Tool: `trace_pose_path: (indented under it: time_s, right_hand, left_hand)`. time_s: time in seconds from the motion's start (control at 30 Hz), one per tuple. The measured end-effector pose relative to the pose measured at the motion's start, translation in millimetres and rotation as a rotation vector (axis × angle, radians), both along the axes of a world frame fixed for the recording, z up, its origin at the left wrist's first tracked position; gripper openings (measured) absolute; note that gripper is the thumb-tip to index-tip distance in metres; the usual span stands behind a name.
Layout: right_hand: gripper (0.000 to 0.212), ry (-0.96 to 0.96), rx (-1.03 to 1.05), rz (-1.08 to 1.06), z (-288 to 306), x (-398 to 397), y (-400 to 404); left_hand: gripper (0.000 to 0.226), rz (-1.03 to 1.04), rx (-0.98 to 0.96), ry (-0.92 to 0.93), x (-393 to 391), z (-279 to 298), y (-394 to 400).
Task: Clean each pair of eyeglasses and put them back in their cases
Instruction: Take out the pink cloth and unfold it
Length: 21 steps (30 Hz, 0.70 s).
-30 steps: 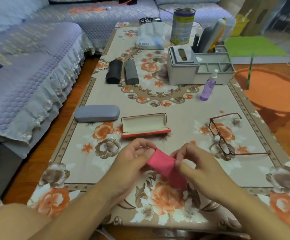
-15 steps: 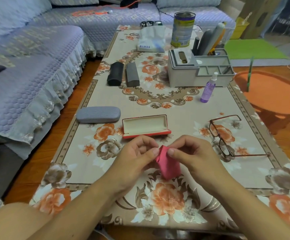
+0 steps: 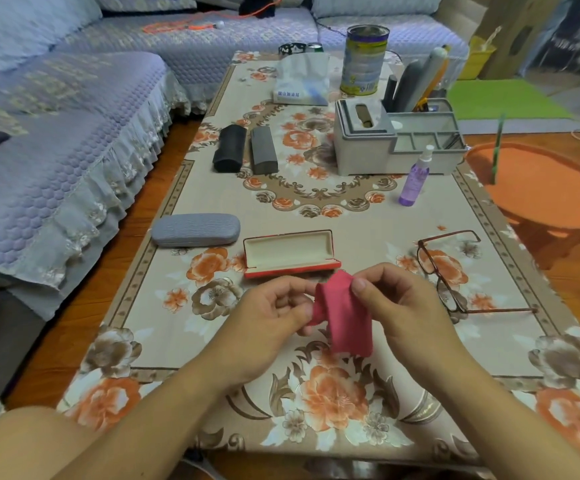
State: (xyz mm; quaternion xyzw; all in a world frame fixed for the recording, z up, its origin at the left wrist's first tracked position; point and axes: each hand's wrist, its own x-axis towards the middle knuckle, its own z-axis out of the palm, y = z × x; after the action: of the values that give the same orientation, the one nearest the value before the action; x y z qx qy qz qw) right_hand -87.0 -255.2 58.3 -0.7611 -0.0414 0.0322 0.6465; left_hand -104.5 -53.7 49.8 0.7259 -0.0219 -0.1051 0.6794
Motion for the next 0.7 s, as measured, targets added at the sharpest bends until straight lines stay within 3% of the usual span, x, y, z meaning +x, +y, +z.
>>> trace_pose_path:
  time_s: [0.17, 0.37, 0.5, 0.57, 0.7]
  right_hand:
    - [0.015, -0.109, 0.024, -0.173, -1.5, 5.9, -6.0]
    - [0.023, -0.044, 0.067, -0.142, 3.7, 5.3, -6.2]
    - [0.022, 0.151, 0.087, 0.014, 7.5, 3.8, -1.1]
    - [0.026, 0.199, 0.060, 0.011, 9.4, 0.2, 2.1]
    - [0.029, 0.226, -0.009, -0.007, 9.0, -0.4, 3.1]
  left_hand:
    - [0.038, -0.152, 0.144, -0.022, -0.9, 4.5, 9.5]
    - [0.033, -0.115, 0.025, 0.038, 1.1, 7.6, 5.3]
    - [0.020, -0.053, -0.512, 0.233, -3.7, -2.7, 0.4]
    - [0.028, -0.088, -0.695, 0.343, -7.4, -6.6, -5.6]
    - [0.063, -0.100, -0.460, 0.397, -9.3, -12.4, -16.9]
